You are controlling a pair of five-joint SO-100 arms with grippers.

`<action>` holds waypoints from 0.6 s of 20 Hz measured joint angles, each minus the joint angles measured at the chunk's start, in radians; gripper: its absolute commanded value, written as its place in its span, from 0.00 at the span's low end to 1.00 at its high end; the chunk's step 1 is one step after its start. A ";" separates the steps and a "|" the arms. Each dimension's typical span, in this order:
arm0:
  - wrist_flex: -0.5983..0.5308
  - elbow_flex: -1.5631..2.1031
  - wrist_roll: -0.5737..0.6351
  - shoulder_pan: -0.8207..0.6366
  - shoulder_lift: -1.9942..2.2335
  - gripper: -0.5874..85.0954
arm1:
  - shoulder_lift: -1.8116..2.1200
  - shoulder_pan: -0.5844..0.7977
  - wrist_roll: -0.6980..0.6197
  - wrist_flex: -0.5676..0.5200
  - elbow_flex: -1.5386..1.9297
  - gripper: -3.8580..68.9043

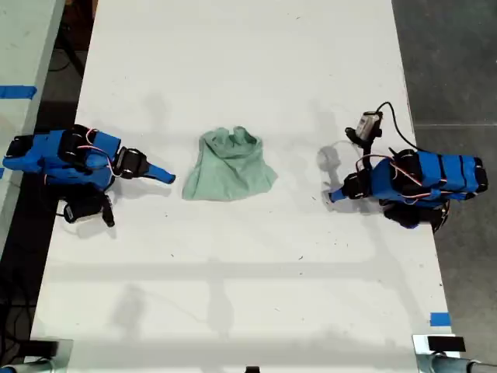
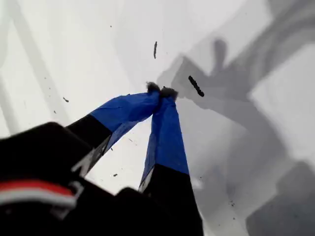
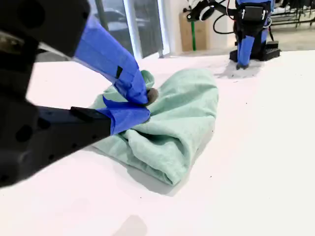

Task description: Fold t shirt

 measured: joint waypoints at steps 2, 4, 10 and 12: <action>0.000 0.000 0.000 -0.002 0.000 0.01 | 0.000 0.000 0.011 0.000 0.000 0.05; 0.005 0.000 0.000 -0.003 0.000 0.01 | 0.000 0.000 0.029 0.000 0.003 0.05; 0.005 0.000 0.000 -0.003 0.000 0.01 | 0.000 0.009 0.074 0.000 0.003 0.05; 0.005 0.000 0.000 -0.003 0.000 0.01 | 0.000 0.006 0.095 0.003 0.005 0.05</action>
